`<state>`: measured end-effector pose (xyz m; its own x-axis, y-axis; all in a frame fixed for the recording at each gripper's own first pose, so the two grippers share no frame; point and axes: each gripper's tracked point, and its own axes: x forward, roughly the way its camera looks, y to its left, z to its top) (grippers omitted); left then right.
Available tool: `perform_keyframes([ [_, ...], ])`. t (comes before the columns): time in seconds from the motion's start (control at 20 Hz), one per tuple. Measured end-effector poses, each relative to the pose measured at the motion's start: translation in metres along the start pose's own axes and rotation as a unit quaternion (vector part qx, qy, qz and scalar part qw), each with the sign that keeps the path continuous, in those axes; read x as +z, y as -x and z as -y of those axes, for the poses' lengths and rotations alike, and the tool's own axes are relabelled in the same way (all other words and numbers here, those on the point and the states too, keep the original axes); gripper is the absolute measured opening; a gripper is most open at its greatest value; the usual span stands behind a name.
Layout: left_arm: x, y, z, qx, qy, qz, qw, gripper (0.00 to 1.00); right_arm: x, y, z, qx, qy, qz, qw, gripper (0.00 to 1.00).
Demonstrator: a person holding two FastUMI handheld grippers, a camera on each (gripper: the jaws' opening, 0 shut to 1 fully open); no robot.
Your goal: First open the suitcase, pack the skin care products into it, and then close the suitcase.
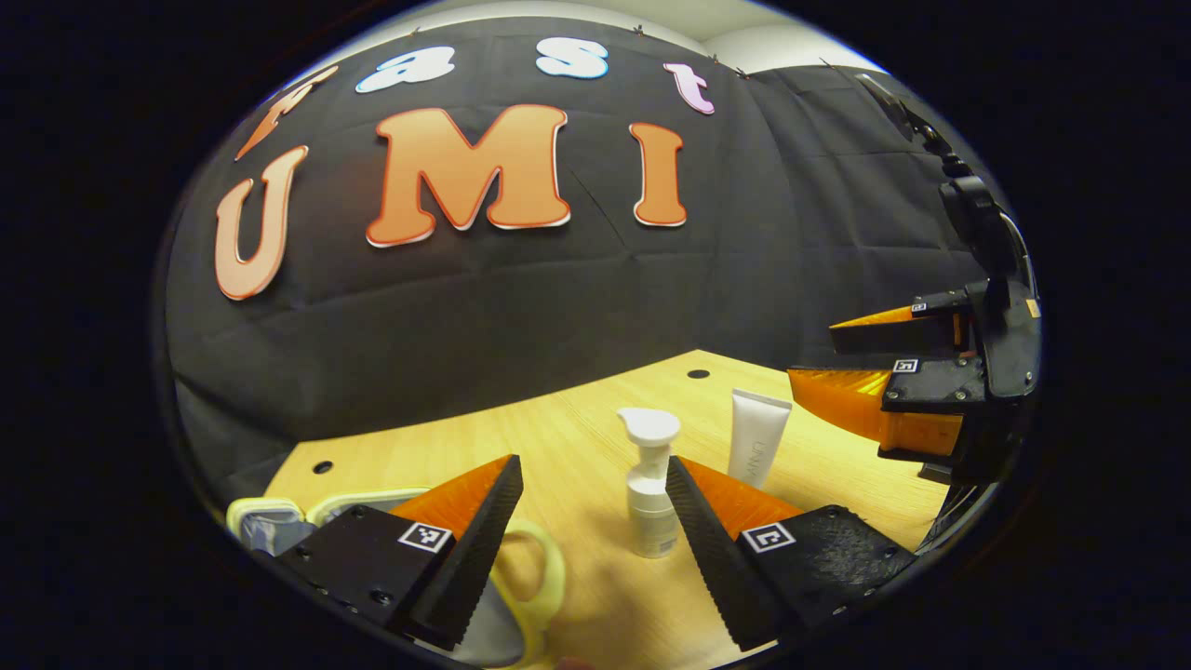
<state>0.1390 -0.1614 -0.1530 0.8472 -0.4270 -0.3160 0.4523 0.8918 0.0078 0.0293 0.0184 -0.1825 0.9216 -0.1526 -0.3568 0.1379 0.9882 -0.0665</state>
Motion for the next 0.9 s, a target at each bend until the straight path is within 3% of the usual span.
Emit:
perform_keyframes([
  [0.45, -0.052, -0.072, 0.031, -0.033, 0.052, -0.051, 0.997, 0.98, -0.033, -0.008, 0.007, 0.0, 0.008, -0.018, 1.0, 0.93],
  [0.5, -0.06, -0.08, 0.033, -0.034, 0.056, -0.058, 0.996, 0.94, -0.036, -0.007, 0.009, 0.003, 0.009, -0.02, 1.0, 0.93],
  [0.55, -0.061, -0.084, 0.035, -0.035, 0.058, -0.058, 0.996, 0.83, -0.042, -0.008, 0.01, 0.003, 0.01, -0.025, 1.0, 0.93],
  [0.7, -0.063, -0.086, 0.038, -0.039, 0.056, -0.057, 0.996, 0.62, -0.057, -0.013, 0.006, 0.013, 0.006, -0.037, 0.999, 0.93],
  [0.9, -0.063, -0.076, 0.035, -0.033, 0.056, -0.068, 0.996, 0.6, -0.076, -0.031, -0.008, 0.032, -0.001, -0.051, 0.998, 0.93],
])
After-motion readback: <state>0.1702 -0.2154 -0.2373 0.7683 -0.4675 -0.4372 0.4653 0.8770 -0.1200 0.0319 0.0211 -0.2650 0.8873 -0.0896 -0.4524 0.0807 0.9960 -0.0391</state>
